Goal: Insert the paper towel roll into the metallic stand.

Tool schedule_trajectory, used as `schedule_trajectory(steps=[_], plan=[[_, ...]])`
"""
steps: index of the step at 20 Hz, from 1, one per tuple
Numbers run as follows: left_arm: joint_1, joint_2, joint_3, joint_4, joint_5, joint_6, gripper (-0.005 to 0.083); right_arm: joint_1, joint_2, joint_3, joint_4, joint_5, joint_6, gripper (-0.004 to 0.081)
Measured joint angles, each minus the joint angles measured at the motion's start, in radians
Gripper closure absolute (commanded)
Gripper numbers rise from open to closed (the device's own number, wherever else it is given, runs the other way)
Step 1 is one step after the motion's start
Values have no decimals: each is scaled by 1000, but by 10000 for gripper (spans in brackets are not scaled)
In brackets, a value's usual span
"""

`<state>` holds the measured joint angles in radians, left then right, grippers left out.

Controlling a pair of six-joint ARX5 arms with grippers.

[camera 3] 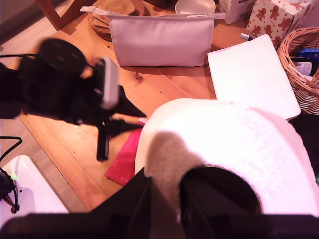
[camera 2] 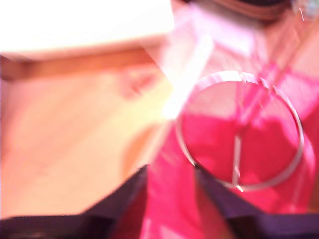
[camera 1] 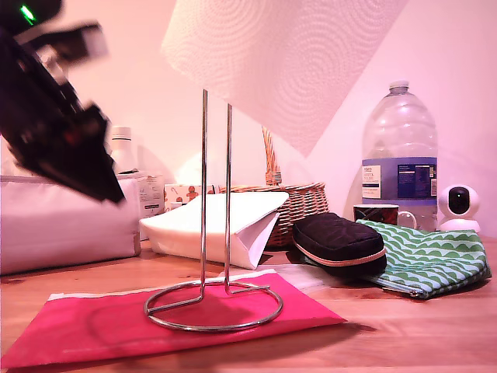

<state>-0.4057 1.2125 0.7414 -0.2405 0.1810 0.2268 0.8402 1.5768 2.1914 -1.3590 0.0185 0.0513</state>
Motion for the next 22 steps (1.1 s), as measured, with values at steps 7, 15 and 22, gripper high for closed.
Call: schedule_trajectory(steps=[7, 15, 22], plan=[[42, -133, 0, 250, 30, -42, 793, 20, 27, 20, 6, 19, 0, 783], [43, -145, 0, 504, 274, -153, 794, 53, 48, 34, 14, 40, -6, 783], [34, -74, 0, 571, 323, -180, 794, 60, 51, 34, 18, 41, -16, 783]])
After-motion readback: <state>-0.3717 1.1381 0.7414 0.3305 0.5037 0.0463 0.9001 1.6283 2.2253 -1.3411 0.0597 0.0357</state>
